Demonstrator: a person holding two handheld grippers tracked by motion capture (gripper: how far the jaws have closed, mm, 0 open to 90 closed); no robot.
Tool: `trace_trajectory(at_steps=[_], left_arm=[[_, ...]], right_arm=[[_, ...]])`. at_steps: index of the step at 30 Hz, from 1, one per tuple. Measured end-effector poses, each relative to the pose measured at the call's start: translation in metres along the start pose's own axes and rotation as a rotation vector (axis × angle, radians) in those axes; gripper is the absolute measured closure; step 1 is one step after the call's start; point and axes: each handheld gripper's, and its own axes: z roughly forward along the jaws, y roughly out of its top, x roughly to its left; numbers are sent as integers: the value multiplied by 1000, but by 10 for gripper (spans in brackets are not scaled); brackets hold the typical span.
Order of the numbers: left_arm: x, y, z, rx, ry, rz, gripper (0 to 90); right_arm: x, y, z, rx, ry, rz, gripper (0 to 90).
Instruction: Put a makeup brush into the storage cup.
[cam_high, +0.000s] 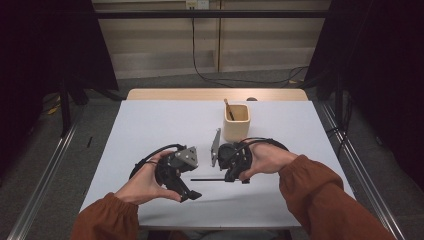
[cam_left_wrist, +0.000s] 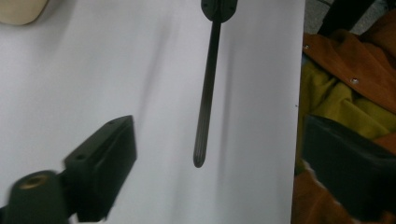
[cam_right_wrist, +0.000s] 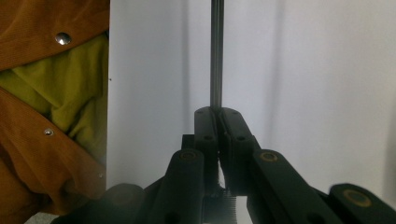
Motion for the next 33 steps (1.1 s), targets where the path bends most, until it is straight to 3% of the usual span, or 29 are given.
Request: trace_trajectory(at_steps=[5,7,13,18,25,33], left_arm=[[0,0,0,34,-8,14,227],[2,0,-1,26,1,2,338],[4,1,2,39,-9,1,517],[8,2,2,34,-26,-11,543],[8,4,5,37,-29,8,705],[7,7,9,42,-23,16,782]], right_arm=[[0,1,0,15,-1,-7,863],[0,1,1,10,1,-1,863],[2,3,3,5,7,-10,863],[2,3,4,3,8,-15,863],[3,3,3,10,4,-12,863],[4,5,4,5,-1,-24,864]])
